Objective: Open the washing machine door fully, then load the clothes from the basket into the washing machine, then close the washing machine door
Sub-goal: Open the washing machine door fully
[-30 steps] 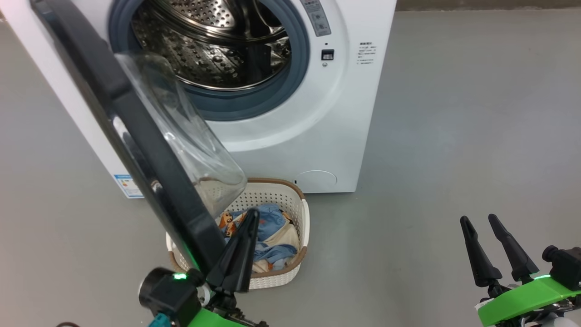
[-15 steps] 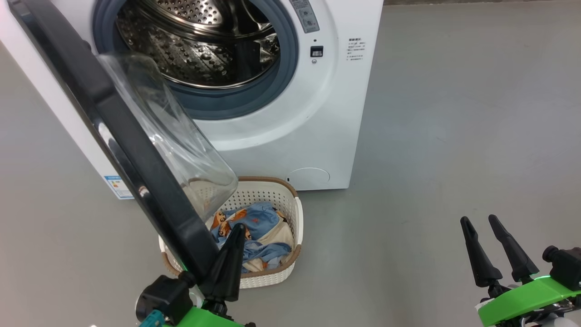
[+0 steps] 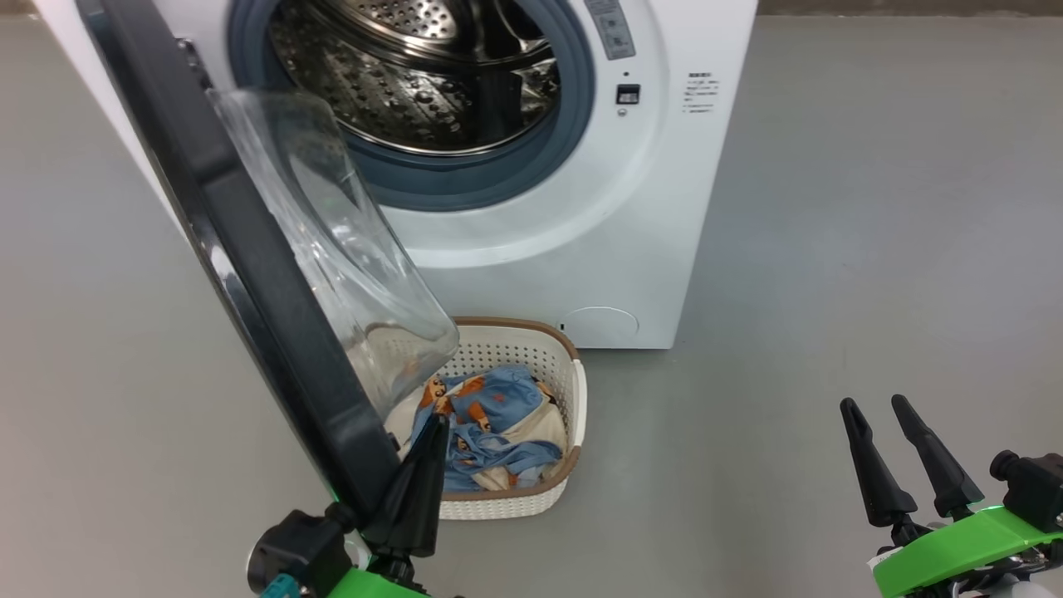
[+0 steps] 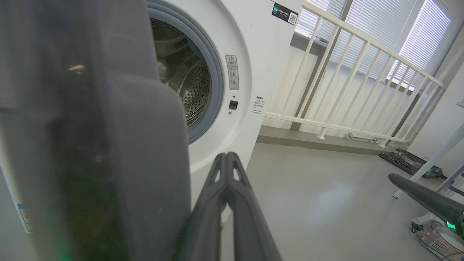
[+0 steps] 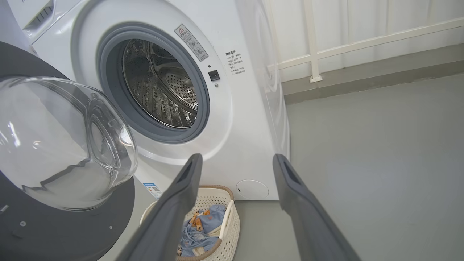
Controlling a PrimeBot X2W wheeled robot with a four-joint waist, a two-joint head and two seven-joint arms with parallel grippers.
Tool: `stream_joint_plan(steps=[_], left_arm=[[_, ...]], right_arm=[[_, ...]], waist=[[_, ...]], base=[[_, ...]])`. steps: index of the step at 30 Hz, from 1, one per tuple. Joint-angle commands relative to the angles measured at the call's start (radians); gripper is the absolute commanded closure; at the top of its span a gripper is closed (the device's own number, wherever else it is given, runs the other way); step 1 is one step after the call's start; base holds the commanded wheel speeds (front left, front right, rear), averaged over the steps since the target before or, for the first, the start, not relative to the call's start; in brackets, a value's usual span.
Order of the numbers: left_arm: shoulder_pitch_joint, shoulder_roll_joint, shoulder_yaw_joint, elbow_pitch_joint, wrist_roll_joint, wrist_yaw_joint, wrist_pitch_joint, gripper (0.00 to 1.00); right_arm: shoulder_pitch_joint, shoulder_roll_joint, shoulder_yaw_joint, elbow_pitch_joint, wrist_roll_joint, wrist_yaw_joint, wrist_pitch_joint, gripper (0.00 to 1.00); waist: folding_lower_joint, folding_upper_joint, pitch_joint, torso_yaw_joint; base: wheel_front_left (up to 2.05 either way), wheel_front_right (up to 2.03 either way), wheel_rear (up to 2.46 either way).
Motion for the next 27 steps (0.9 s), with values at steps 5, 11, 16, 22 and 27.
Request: stream_joint_plan(steps=[5, 11, 16, 22, 27], left_arm=[[-0.003, 0.023, 0.093, -0.024, 0.026, 0.012, -0.008, 1.00], [0.013, 0.025, 0.108, -0.032, 0.044, 0.008, -0.008, 1.00], [0.030, 0.025, 0.133, -0.042, 0.052, 0.022, -0.008, 1.00], [0.043, 0.041, 0.175, -0.071, 0.062, 0.036, -0.008, 1.00], [0.054, 0.062, 0.210, -0.084, 0.061, 0.052, -0.008, 1.00]], right_arm=[[-0.014, -0.008, 0.023, -0.019, 0.011, 0.007, -0.012, 0.00], [-0.009, 0.000, 0.023, -0.018, 0.008, 0.007, -0.012, 0.00], [-0.006, 0.006, 0.019, -0.020, 0.006, 0.007, -0.012, 0.00], [0.000, 0.010, 0.010, -0.020, 0.006, 0.007, -0.012, 0.00], [0.001, 0.016, 0.006, -0.020, 0.005, 0.007, -0.012, 0.00]], waist=[[0.0000, 0.0000, -0.011, 0.047], [0.0000, 0.0000, -0.018, 0.082], [0.0000, 0.0000, -0.019, 0.111], [0.0000, 0.0000, -0.023, 0.144], [0.0000, 0.0000, -0.027, 0.167]], base=[[0.00, 0.00, 0.00], [0.00, 0.00, 0.00], [0.00, 0.00, 0.00], [0.00, 0.00, 0.00], [0.00, 0.00, 0.00]])
